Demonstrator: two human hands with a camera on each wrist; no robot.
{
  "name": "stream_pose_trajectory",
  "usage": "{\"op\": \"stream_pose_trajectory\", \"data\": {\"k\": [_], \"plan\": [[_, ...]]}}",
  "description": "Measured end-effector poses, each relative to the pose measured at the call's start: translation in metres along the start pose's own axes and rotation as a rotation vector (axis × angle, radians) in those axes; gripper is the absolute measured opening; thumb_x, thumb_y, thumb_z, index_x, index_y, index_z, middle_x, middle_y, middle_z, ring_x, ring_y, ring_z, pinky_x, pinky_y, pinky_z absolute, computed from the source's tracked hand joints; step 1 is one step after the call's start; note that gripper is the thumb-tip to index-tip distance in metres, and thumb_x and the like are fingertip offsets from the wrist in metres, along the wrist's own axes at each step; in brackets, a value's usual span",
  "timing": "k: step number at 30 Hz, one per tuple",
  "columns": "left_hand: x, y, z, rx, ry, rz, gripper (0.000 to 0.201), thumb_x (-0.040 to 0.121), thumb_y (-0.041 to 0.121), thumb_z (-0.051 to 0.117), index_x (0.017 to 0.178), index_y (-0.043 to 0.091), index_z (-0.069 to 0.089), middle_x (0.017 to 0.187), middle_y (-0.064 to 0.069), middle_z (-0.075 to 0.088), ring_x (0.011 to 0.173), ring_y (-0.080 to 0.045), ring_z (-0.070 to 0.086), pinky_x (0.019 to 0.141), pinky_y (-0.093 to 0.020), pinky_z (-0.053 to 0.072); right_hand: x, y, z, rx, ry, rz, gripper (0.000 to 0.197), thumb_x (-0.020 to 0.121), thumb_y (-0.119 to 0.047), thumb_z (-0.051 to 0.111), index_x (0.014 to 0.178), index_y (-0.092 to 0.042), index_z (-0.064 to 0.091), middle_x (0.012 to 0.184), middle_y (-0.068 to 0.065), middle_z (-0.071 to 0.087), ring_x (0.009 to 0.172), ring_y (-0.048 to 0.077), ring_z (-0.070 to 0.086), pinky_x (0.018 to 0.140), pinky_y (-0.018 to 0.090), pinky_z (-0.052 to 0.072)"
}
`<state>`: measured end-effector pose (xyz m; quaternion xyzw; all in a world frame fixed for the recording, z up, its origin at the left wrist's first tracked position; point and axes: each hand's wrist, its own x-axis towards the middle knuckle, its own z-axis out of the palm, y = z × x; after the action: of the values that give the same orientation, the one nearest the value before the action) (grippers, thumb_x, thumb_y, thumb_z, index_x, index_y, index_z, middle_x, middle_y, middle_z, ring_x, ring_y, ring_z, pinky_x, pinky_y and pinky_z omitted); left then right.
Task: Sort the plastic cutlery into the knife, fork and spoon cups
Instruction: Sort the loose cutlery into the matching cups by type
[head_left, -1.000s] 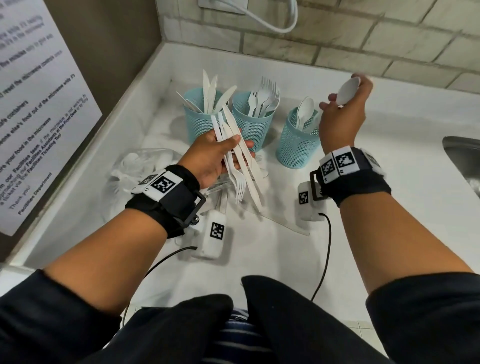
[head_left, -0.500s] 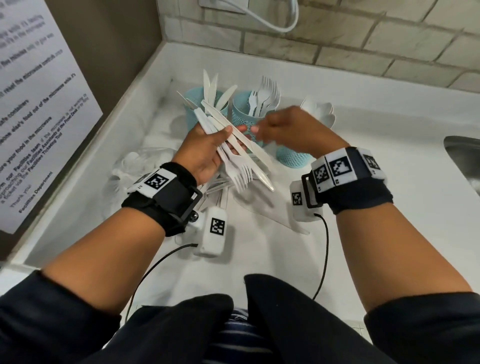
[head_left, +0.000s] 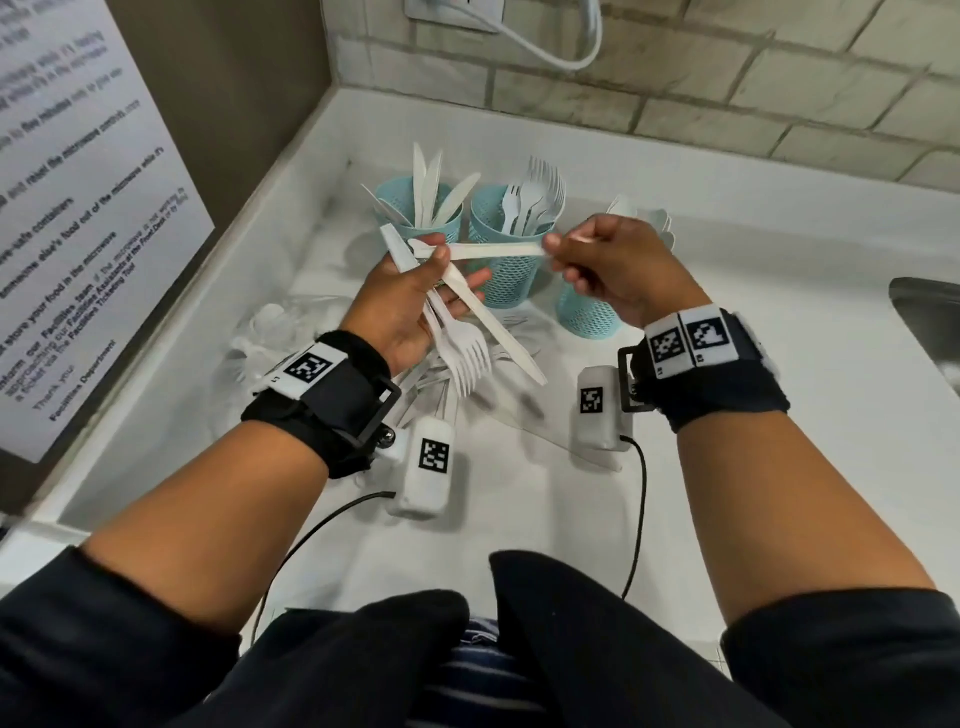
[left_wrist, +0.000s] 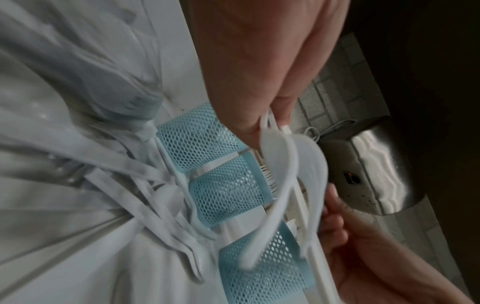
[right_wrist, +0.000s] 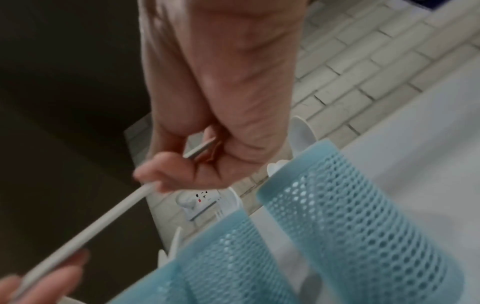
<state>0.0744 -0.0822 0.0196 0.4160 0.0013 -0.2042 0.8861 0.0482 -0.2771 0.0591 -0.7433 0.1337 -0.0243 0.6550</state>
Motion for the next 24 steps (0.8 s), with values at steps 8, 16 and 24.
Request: {"op": "stream_pose_trajectory", "data": {"k": [8,16,24], "plan": [[-0.004,-0.003,0.007,0.171,-0.082,-0.058,0.016,0.098,0.009,0.040,0.103,0.010,0.055,0.104,-0.010,0.066,0.090,-0.023,0.067,0.076,-0.032,0.058,0.006,-0.009,0.002,0.867,0.119,0.037,0.017,0.097,-0.015,0.044,0.080,-0.011,0.047,0.056,0.004,0.063,0.057,0.016,0.063,0.059,0.027,0.057],[-0.001,-0.002,0.011,0.243,0.011,-0.095,0.029,0.100,0.023,0.039,0.107,0.004,0.059,0.103,-0.008,0.065,0.095,-0.021,0.064,0.076,-0.036,0.057,-0.003,-0.006,0.029,-0.004,-0.134,0.078,0.013,0.095,-0.011,0.050,0.082,-0.014,0.048,0.063,0.000,0.040,0.048,0.008,0.037,0.042,0.018,0.033],[0.001,0.000,0.015,0.106,0.073,-0.097,0.028,0.100,0.019,0.041,0.112,-0.001,0.056,0.107,-0.016,0.065,0.083,-0.022,0.069,0.070,-0.029,0.060,-0.015,0.007,0.056,-0.346,-0.333,-0.011,0.020,0.082,-0.016,0.071,0.066,-0.020,0.058,0.059,-0.010,0.064,0.066,0.016,0.045,0.052,0.022,0.033]]}}
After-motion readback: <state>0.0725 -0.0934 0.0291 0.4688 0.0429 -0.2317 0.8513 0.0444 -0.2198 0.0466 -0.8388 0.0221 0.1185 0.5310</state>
